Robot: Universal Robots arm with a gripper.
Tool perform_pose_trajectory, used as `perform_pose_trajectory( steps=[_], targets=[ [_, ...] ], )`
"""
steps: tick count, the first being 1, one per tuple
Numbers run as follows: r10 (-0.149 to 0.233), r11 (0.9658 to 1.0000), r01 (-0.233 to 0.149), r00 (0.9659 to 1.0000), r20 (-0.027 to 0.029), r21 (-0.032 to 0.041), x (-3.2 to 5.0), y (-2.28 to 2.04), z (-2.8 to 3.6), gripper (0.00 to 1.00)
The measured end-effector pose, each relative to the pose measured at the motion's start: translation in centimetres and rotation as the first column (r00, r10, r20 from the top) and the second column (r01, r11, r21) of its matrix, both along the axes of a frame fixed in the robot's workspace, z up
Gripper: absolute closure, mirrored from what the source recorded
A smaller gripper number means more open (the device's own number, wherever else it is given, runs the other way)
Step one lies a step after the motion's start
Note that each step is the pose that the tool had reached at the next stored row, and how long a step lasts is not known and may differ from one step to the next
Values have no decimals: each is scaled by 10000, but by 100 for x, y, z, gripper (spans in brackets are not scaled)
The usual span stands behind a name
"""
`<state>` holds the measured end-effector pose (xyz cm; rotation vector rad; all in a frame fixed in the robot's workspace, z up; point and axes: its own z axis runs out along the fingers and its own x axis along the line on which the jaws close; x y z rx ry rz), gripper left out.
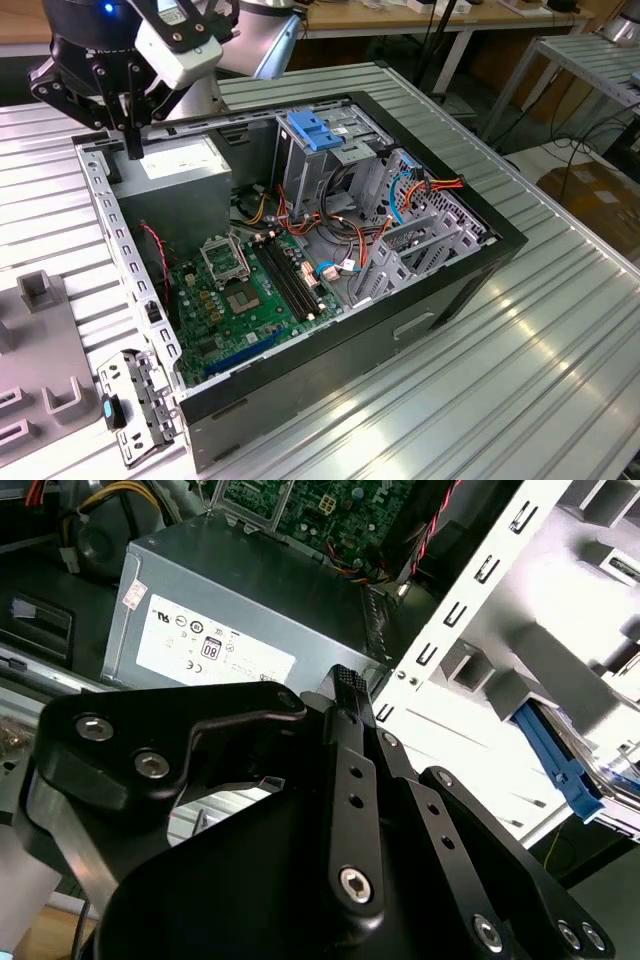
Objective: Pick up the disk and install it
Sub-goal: 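Reach for the disk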
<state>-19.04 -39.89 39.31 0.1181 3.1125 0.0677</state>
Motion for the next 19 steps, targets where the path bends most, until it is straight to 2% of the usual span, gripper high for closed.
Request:
perform_pose_trajectory(
  steps=[15,19],
  targets=[
    [1,10000,-1,10000,-1,-1,-198,0,0,89],
    [1,10000,-1,10000,0,0,-282,0,0,89]
  ],
)
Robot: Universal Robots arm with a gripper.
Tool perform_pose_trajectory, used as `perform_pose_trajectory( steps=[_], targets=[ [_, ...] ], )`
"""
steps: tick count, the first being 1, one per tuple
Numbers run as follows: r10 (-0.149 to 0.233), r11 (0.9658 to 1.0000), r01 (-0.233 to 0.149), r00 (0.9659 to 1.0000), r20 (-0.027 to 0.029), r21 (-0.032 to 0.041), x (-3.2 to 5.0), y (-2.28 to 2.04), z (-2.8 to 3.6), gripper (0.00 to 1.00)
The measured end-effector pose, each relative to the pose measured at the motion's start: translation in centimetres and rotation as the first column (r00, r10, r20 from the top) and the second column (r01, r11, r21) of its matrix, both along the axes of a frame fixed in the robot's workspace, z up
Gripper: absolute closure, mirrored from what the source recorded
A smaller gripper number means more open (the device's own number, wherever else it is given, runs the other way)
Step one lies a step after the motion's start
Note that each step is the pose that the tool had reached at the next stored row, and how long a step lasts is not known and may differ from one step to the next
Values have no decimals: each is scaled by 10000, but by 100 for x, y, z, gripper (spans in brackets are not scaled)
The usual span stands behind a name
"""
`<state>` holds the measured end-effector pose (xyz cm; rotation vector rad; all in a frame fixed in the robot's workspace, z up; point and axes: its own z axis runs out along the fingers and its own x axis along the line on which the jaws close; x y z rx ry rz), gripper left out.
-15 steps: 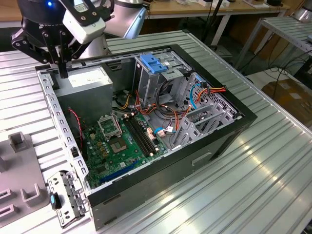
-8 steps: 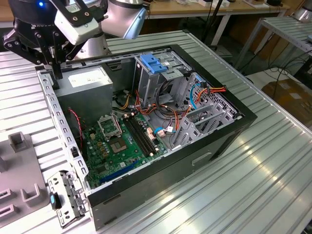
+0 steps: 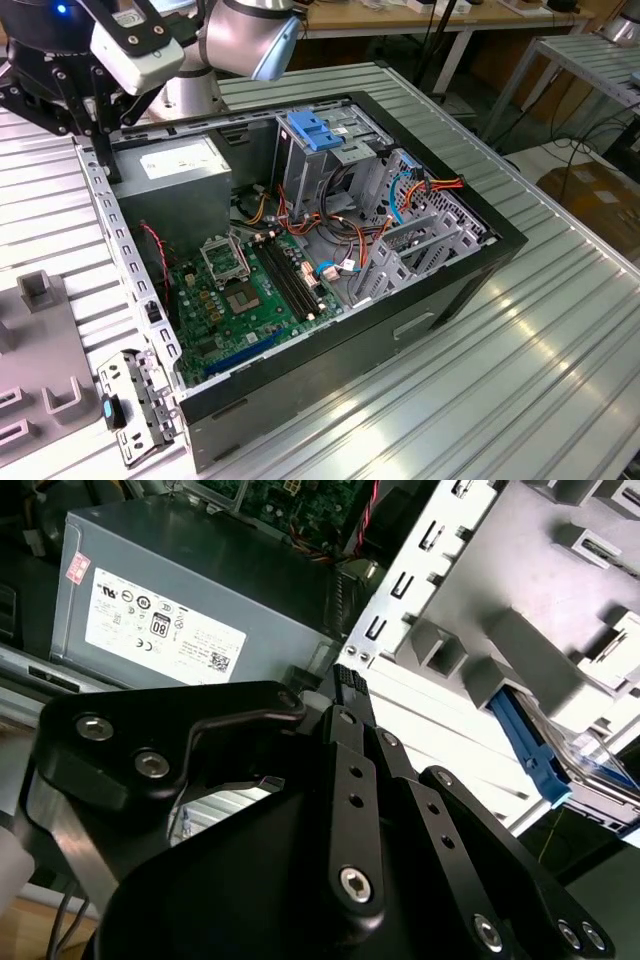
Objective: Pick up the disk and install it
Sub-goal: 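Reach for the disk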
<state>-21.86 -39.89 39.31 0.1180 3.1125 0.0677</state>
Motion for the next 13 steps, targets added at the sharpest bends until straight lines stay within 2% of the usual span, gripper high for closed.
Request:
perform_pose_trajectory(
  steps=[3,9,13],
  targets=[
    [0,10000,0,10000,0,0,-36,0,0,89],
    [-1,10000,1,10000,0,0,-43,0,0,89],
    [0,10000,0,10000,-1,-1,-109,0,-1,89]
  ],
)
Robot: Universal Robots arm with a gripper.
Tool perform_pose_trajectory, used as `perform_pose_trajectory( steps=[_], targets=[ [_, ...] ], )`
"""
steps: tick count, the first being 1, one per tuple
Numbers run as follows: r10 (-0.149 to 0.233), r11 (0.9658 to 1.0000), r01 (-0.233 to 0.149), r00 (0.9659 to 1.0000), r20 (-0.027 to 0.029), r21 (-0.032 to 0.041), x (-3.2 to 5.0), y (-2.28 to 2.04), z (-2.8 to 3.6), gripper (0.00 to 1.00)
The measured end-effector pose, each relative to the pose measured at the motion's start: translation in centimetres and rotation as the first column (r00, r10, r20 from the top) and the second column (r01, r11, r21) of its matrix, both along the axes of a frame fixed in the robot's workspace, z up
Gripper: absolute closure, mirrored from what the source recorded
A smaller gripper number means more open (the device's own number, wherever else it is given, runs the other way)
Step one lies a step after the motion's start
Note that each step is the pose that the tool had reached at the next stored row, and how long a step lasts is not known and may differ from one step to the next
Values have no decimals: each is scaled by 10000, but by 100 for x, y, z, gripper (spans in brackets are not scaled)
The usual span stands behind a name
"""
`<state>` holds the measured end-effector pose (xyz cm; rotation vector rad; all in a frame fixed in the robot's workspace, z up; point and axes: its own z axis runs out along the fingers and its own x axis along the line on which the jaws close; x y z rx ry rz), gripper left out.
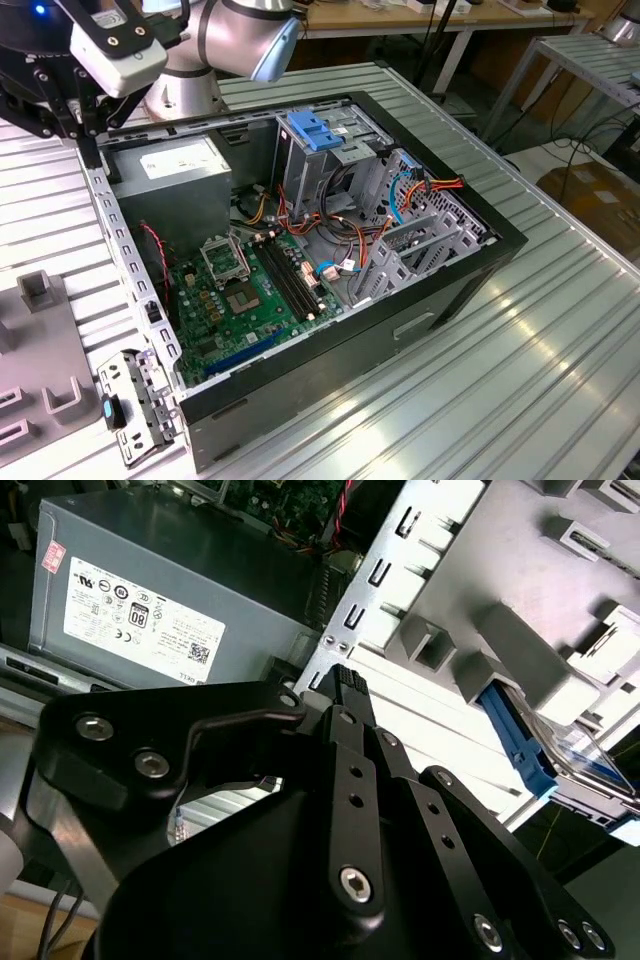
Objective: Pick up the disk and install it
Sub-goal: 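Reach for the disk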
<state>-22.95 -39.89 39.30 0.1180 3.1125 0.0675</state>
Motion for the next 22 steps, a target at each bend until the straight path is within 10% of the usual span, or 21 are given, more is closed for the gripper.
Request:
perform_pose_trajectory(
  steps=[22],
  targets=[
    [0,10000,0,10000,0,0,-394,0,-11,89]
  ],
)
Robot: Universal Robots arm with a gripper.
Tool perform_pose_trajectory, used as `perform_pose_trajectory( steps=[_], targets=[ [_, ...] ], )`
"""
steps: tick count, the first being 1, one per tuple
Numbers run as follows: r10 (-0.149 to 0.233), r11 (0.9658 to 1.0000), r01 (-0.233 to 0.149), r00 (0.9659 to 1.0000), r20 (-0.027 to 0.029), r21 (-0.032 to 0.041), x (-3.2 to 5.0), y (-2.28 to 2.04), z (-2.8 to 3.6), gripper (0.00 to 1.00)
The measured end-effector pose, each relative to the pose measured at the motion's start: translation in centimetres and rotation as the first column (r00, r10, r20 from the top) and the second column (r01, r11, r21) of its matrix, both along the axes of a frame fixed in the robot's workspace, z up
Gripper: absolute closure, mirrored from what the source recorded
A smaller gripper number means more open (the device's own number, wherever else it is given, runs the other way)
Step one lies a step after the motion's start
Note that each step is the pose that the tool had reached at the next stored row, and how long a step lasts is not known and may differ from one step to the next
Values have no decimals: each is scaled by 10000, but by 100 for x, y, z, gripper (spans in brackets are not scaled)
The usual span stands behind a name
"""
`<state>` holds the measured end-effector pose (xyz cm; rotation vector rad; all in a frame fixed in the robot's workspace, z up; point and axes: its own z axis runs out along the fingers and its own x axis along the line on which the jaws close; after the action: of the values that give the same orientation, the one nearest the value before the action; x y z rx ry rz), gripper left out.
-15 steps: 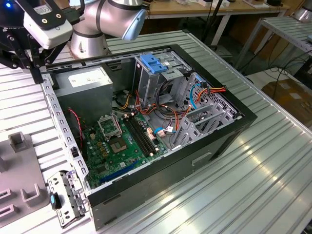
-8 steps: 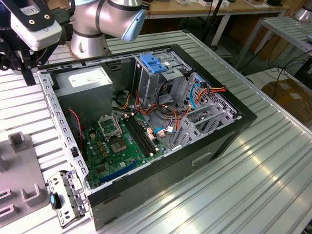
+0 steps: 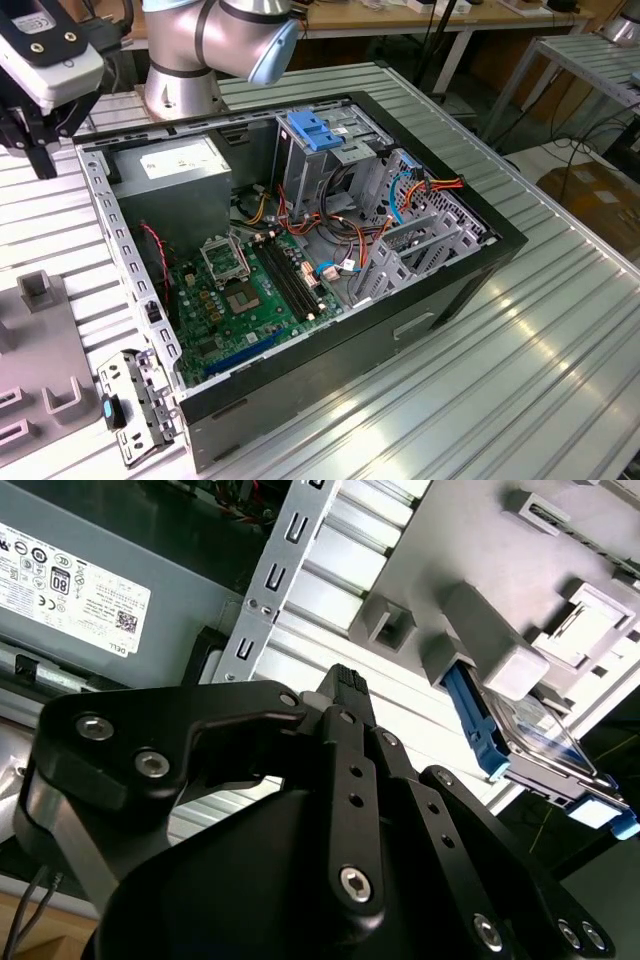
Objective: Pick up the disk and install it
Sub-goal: 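Reach for the disk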
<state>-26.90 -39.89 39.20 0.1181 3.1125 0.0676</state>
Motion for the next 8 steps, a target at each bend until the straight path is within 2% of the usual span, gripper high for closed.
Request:
perform_pose_trajectory(
  steps=[8],
  targets=[
    [1,10000,-1,10000,1,1,-144,0,-6,89]
  ],
)
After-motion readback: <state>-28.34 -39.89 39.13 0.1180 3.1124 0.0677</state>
